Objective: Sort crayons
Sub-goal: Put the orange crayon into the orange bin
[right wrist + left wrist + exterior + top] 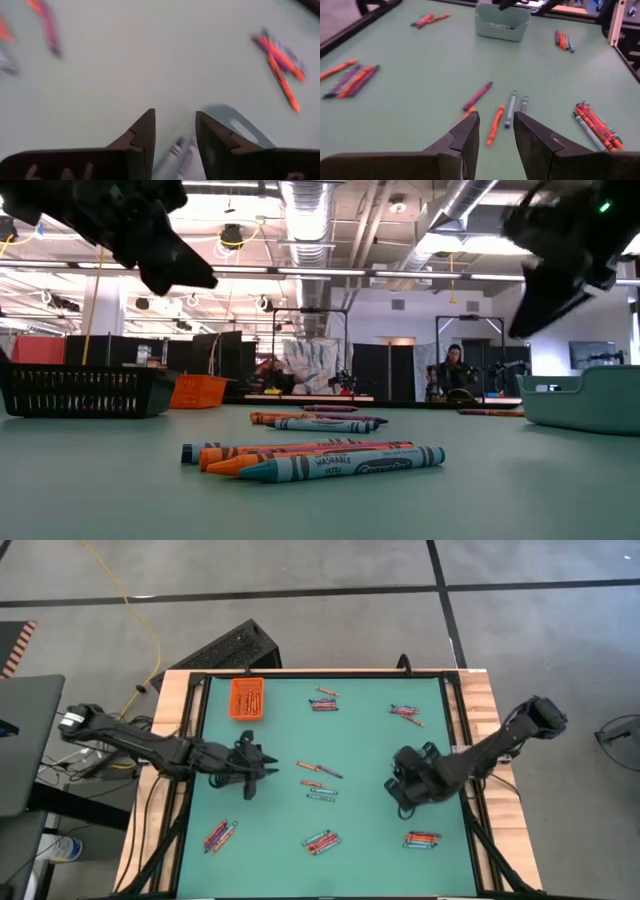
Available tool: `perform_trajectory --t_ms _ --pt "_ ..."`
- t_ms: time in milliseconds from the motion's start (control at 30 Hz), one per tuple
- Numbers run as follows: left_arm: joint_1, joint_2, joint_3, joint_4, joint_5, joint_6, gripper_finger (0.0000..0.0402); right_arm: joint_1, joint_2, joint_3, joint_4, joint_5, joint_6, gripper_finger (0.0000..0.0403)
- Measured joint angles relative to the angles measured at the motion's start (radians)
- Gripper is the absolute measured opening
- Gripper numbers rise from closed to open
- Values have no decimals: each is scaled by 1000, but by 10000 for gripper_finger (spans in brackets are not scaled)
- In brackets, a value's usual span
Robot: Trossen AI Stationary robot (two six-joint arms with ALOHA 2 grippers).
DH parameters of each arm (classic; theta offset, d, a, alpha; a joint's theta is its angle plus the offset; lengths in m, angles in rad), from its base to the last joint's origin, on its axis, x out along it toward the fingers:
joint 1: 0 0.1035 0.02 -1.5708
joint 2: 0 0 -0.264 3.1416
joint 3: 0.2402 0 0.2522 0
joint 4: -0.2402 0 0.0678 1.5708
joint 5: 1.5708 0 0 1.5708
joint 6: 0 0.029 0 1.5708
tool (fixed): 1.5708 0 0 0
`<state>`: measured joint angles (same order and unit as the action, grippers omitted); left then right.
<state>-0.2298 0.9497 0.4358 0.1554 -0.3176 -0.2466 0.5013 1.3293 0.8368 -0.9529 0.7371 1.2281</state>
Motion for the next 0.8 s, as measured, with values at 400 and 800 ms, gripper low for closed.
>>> perform_trajectory --t_ms 400,800 --pt "14 472 6 483 -34 188 109 114 0 0 337 211 -361 132" --pt "89 734 137 478 99 316 109 114 0 0 407 204 -451 132"
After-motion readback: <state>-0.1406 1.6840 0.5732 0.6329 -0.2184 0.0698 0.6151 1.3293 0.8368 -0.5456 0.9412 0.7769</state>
